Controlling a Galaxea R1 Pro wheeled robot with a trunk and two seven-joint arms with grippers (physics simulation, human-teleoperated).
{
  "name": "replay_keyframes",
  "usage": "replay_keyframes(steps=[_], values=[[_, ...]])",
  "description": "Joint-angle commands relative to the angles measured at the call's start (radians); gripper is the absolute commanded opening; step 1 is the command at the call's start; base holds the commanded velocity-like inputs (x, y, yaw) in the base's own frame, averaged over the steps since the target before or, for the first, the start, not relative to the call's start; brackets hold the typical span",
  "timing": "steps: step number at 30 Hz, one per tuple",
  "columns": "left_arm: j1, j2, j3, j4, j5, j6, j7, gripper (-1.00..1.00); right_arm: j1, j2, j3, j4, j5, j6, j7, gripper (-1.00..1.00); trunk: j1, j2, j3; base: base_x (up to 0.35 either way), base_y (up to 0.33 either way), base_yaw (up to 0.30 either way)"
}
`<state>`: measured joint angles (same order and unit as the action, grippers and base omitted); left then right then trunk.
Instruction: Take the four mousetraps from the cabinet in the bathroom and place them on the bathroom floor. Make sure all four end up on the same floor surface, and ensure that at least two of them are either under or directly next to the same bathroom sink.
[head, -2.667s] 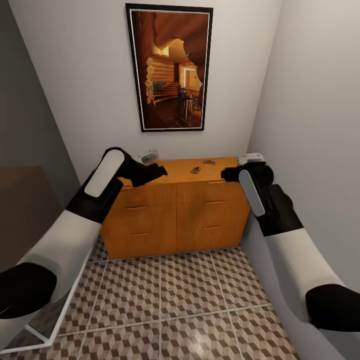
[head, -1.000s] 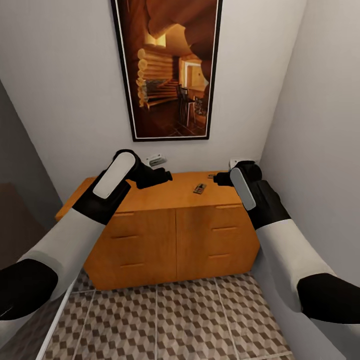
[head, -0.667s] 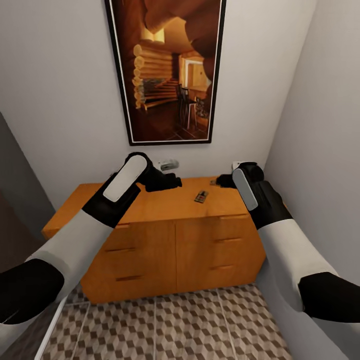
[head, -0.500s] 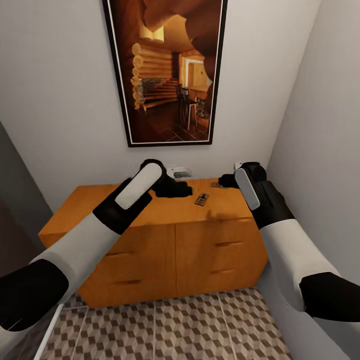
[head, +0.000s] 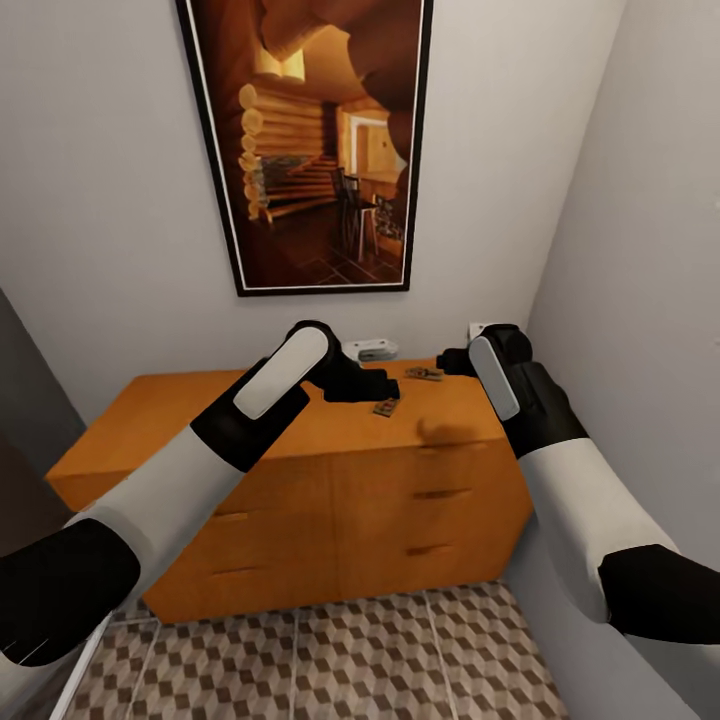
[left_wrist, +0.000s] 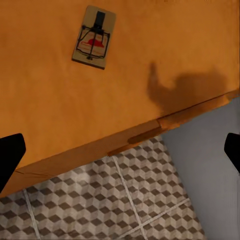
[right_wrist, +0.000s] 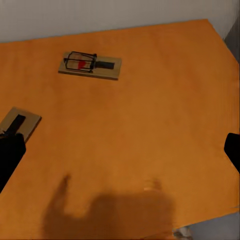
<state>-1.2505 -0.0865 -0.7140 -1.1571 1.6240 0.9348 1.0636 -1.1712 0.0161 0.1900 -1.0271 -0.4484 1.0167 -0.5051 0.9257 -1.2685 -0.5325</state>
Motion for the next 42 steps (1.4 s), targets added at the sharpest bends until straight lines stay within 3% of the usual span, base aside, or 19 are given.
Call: replay_keyframes(steps=[1,8,18,26,33,42], values=[[-0.001,0.000,-0.001,0.001,0.010,0.001,0.010,1.00,-0.001,0.000,0.002,-0.001,-0.010,0.002,-0.010,1.00,0.000,-0.001,-0.001,0.120,-0.265,0.000],[-0.001,-0.001,-0.001,0.009,0.010,-0.001,0.009,1.00,-0.001,0.002,0.003,-0.001,-0.010,0.002,-0.010,1.00,0.000,-0.001,-0.001,0.142,-0.261,0.000],[-0.003,0.017,0.005,0.010,0.001,0.011,0.019,1.00,-0.001,0.006,0.004,-0.001,-0.010,0.002,-0.009,1.00,0.000,-0.001,-0.001,0.017,-0.026,0.000],[-0.014,0.058,0.006,0.011,0.000,0.028,0.022,1.00,0.002,0.007,0.005,0.000,-0.010,0.001,-0.009,1.00,0.000,-0.001,-0.001,0.001,-0.001,0.000],[-0.026,0.114,0.004,0.010,0.001,0.071,0.022,1.00,0.002,0.007,0.007,0.003,-0.010,0.000,-0.009,1.00,0.000,-0.001,-0.001,0.000,0.000,0.000],[-0.024,0.142,-0.004,0.020,0.000,0.074,0.022,1.00,0.002,0.007,0.008,0.004,-0.010,0.000,-0.009,1.00,0.000,-0.001,-0.001,0.047,0.034,0.000]])
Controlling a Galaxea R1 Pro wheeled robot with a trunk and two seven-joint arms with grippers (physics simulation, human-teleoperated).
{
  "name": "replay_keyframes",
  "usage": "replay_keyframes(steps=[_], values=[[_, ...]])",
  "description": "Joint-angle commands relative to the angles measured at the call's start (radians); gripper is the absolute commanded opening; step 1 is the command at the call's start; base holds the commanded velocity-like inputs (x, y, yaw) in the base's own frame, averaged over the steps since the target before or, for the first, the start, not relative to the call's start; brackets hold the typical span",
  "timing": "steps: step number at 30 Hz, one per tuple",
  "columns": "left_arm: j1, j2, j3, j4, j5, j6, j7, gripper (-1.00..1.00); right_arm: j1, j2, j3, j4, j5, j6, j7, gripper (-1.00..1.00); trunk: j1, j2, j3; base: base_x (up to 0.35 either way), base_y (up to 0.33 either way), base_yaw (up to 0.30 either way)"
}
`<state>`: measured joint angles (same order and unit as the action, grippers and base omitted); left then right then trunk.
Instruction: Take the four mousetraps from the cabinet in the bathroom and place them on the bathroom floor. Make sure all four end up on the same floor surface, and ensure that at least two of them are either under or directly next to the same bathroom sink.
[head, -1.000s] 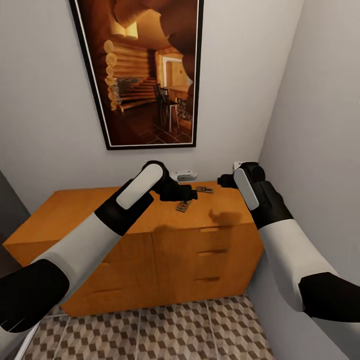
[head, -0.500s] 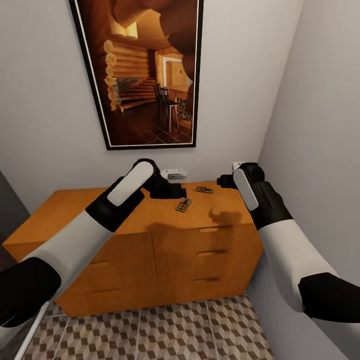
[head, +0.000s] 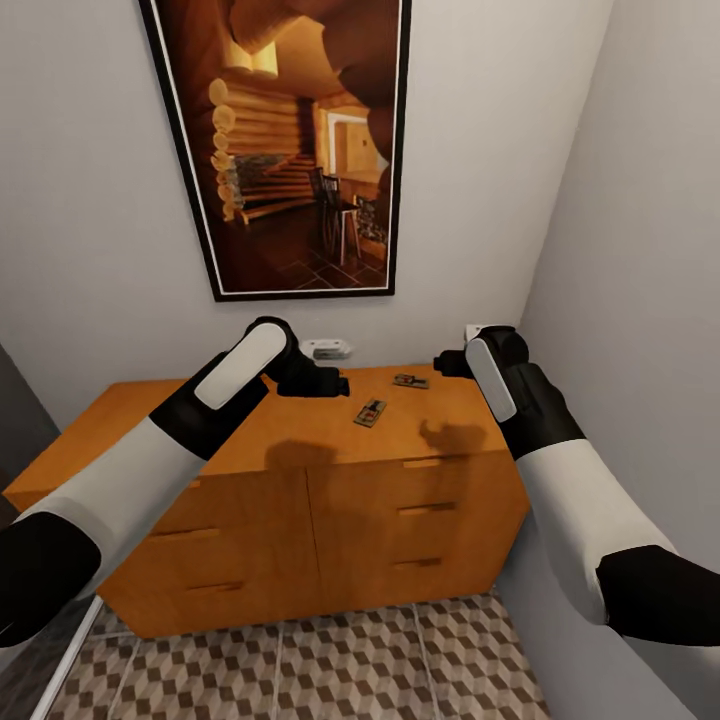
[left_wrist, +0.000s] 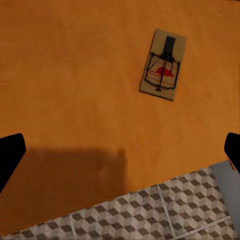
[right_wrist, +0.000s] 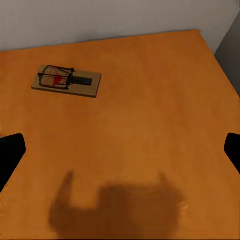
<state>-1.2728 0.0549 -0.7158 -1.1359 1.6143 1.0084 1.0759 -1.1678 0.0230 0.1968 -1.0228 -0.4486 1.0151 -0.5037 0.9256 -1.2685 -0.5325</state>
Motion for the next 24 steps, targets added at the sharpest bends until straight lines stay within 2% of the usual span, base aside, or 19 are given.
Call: replay_keyframes(steps=[1,14,20,22,24], values=[[-0.001,0.002,-0.002,0.003,0.009,0.000,0.010,1.00,-0.001,0.000,0.002,0.000,-0.010,0.002,-0.011,1.00,0.000,-0.001,-0.001,0.204,0.119,0.000],[0.000,0.006,-0.008,0.044,0.010,0.002,0.009,1.00,-0.001,0.001,0.003,-0.001,-0.010,0.002,-0.010,1.00,0.000,-0.001,-0.001,0.297,0.119,0.000],[0.000,0.003,-0.053,0.045,0.011,0.001,0.008,1.00,-0.001,0.001,0.003,-0.001,-0.010,0.002,-0.010,1.00,0.000,-0.001,-0.001,0.317,0.054,0.000],[0.000,0.000,-0.074,0.045,0.011,0.000,0.007,1.00,-0.001,0.001,0.003,-0.001,-0.010,0.002,-0.010,1.00,0.000,-0.001,-0.001,0.166,0.013,0.000],[0.001,-0.002,-0.081,0.045,0.012,0.000,0.005,1.00,-0.001,0.001,0.003,-0.001,-0.010,0.002,-0.010,1.00,0.000,-0.001,-0.001,0.093,0.007,0.000]])
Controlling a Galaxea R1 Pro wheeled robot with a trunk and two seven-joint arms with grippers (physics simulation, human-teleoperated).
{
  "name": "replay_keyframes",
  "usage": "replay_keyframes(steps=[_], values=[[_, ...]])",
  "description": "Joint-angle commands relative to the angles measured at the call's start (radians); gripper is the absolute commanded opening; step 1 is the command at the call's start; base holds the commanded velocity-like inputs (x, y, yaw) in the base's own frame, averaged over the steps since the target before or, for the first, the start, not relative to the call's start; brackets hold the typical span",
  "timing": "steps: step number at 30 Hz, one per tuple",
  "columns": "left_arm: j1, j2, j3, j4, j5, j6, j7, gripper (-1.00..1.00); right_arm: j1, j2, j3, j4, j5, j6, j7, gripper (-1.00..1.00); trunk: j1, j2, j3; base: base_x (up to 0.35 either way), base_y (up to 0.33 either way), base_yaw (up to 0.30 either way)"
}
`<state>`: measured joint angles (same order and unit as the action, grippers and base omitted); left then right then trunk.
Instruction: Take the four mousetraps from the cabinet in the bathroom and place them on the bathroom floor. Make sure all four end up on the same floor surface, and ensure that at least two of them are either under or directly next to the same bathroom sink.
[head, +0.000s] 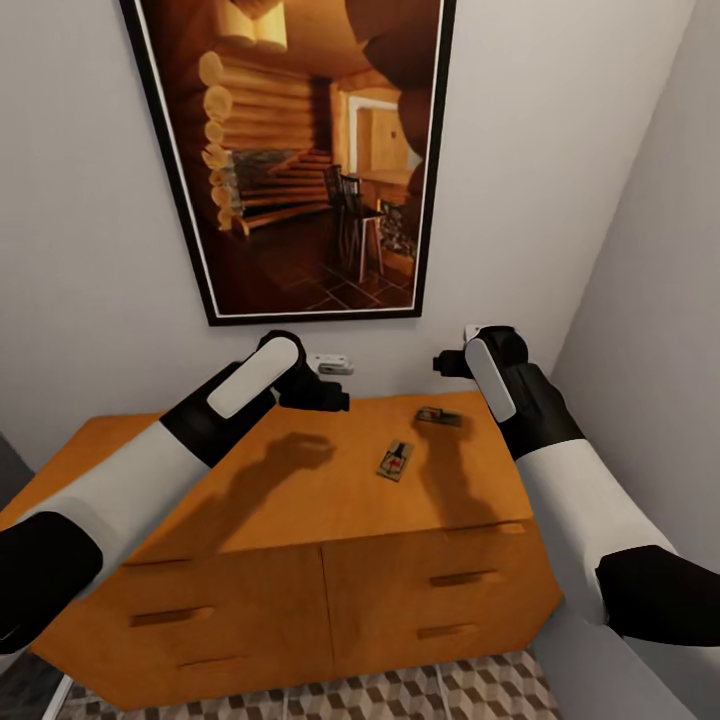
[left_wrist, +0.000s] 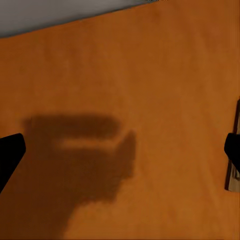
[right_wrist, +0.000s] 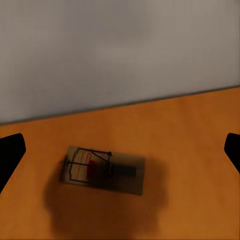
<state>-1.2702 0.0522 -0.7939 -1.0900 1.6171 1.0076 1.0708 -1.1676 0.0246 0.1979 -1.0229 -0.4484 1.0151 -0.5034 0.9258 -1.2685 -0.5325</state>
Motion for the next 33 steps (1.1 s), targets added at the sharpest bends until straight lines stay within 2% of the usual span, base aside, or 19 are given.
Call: replay_keyframes(steps=[1,5,12,19,33], values=[[-0.001,-0.004,-0.007,-0.002,0.010,0.000,0.009,1.00,-0.001,0.000,0.002,0.000,-0.010,0.002,-0.010,1.00,0.000,-0.001,-0.001,0.053,0.004,0.000],[0.003,-0.030,-0.014,0.000,0.013,0.000,0.005,1.00,0.000,0.000,0.002,0.000,-0.010,0.002,-0.010,1.00,0.000,-0.001,-0.001,0.024,0.002,0.000],[0.011,-0.058,-0.019,0.000,0.013,0.000,0.002,1.00,0.001,0.000,0.002,-0.001,-0.010,0.002,-0.010,1.00,0.000,-0.001,-0.001,0.055,-0.098,0.000],[0.013,-0.065,-0.019,0.001,0.015,0.000,0.002,1.00,0.002,-0.001,0.002,-0.003,-0.010,0.001,-0.008,1.00,0.000,-0.001,-0.001,0.113,-0.178,0.000],[0.017,-0.066,-0.020,0.001,0.015,0.000,0.001,1.00,0.003,0.000,0.002,-0.005,-0.010,0.002,-0.007,1.00,0.000,-0.001,-0.001,0.016,-0.024,0.000]])
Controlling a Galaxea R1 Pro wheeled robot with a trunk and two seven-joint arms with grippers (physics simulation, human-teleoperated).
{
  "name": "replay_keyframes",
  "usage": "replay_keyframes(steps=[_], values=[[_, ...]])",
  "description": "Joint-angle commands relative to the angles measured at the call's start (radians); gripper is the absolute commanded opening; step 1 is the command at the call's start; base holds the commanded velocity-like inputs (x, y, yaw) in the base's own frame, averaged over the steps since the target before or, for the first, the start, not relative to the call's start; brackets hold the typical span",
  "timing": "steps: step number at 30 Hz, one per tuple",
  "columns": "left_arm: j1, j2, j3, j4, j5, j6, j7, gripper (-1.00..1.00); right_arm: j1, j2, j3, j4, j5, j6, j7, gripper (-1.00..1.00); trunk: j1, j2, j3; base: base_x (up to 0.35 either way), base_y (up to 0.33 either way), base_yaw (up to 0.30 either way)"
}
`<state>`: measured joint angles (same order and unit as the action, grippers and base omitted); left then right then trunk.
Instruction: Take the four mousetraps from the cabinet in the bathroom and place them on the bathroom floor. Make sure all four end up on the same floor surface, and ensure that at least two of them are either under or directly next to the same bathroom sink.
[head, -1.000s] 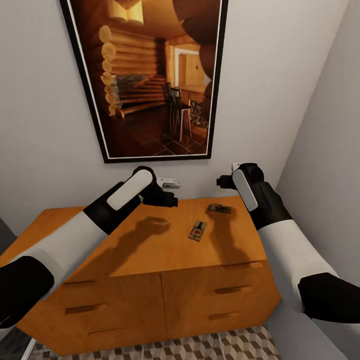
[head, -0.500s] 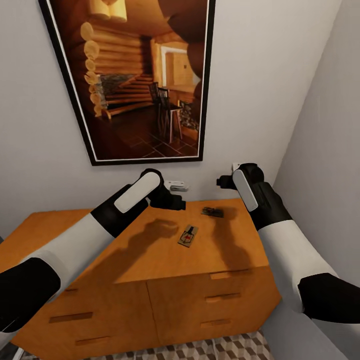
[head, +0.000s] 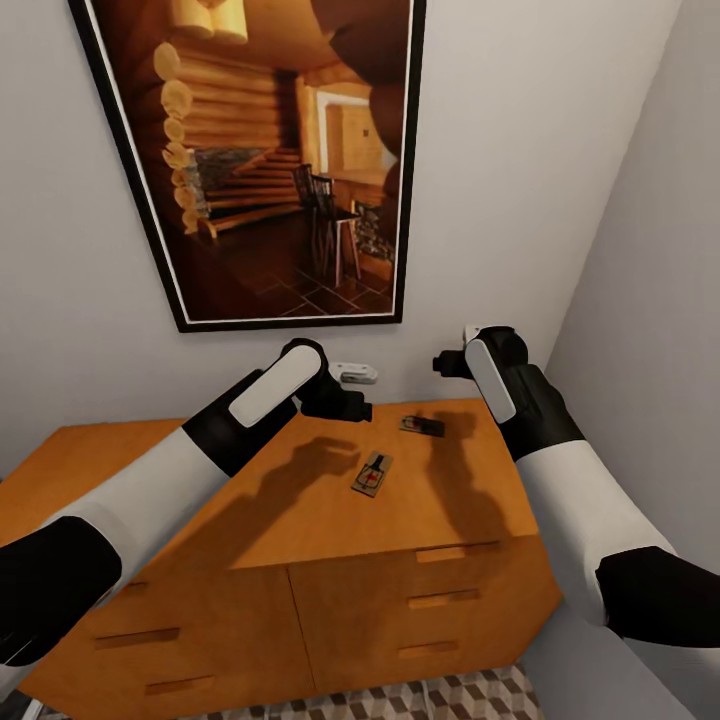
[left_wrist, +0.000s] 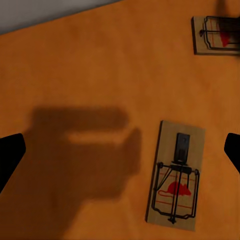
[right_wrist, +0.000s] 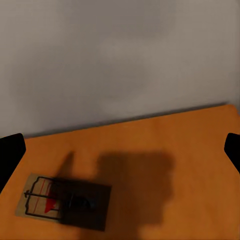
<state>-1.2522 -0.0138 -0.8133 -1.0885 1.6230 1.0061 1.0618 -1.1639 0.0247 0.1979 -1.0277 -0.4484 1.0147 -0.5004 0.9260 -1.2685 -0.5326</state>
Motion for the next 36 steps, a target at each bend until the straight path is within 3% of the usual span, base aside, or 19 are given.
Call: replay_keyframes(steps=[1,8,18,24,29,36], values=[[-0.001,0.000,-0.001,-0.001,0.009,0.002,0.010,1.00,-0.001,0.000,0.002,0.000,-0.010,0.002,-0.010,1.00,0.000,-0.001,-0.001,0.002,-0.003,0.000],[0.000,0.000,-0.001,0.004,0.009,0.001,0.010,1.00,0.002,0.000,0.011,0.001,-0.010,0.004,-0.011,1.00,0.000,-0.001,-0.001,0.001,-0.001,0.000],[0.000,-0.003,-0.001,0.039,0.009,0.001,0.010,1.00,0.003,-0.005,0.062,0.002,-0.012,0.011,-0.012,1.00,0.000,-0.001,-0.001,0.000,0.000,0.000],[0.001,-0.015,-0.014,0.053,0.009,0.002,0.008,1.00,0.003,-0.010,0.162,0.009,-0.031,0.013,-0.008,1.00,0.000,-0.001,-0.001,0.000,0.000,0.000],[0.006,-0.029,-0.050,0.058,0.009,0.002,-0.001,1.00,0.002,-0.027,0.238,0.011,-0.135,0.013,-0.007,1.00,0.000,-0.001,-0.001,0.000,0.000,0.000],[0.009,-0.036,-0.101,0.066,0.008,0.001,-0.023,1.00,0.001,-0.099,0.309,0.017,-0.353,0.013,-0.006,1.00,0.000,-0.001,-0.001,0.000,0.000,0.000]])
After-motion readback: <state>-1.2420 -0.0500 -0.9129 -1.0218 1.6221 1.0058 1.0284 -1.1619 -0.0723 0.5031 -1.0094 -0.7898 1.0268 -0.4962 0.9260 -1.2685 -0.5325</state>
